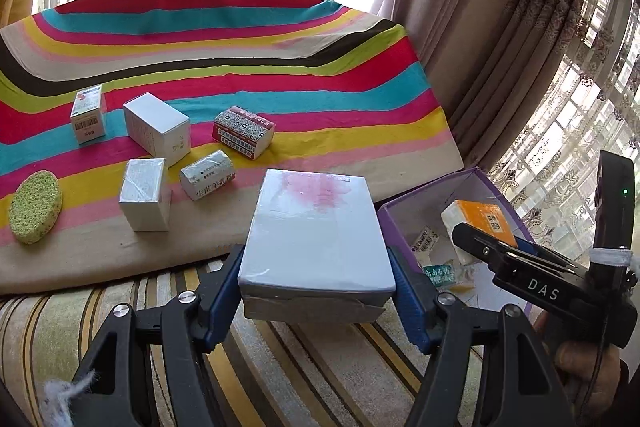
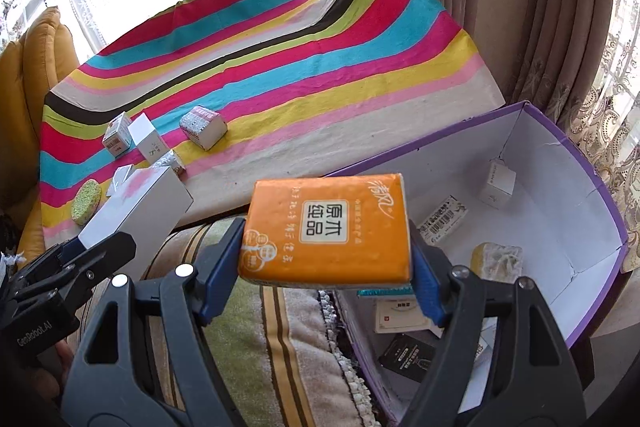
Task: Organize objects
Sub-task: 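Lower both items into the purple box and open both grippers, then return both grippers to the items on the cloth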
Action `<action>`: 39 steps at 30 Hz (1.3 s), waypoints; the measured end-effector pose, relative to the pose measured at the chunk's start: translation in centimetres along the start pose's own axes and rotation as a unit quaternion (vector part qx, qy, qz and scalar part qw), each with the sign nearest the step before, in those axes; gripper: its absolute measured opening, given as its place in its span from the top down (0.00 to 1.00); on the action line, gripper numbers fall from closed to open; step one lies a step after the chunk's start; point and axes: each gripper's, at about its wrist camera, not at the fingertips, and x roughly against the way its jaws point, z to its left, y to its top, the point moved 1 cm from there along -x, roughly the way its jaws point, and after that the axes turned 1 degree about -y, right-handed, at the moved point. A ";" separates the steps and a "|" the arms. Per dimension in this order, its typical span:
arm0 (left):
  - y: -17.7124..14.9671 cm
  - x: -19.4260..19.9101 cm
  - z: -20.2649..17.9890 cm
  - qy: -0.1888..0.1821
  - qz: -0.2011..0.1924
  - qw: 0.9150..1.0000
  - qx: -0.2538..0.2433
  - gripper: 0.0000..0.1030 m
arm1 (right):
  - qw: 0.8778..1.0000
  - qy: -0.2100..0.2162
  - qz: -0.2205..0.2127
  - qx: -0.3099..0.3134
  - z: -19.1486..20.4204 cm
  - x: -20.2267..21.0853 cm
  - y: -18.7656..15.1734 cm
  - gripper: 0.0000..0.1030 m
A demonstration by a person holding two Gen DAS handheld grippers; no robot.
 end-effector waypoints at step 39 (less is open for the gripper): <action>1.6 -7.1 -9.3 -0.103 0.072 0.990 -0.067 0.28 | 0.988 -0.106 -0.020 -0.113 -16.2 2.3 -0.1 0.16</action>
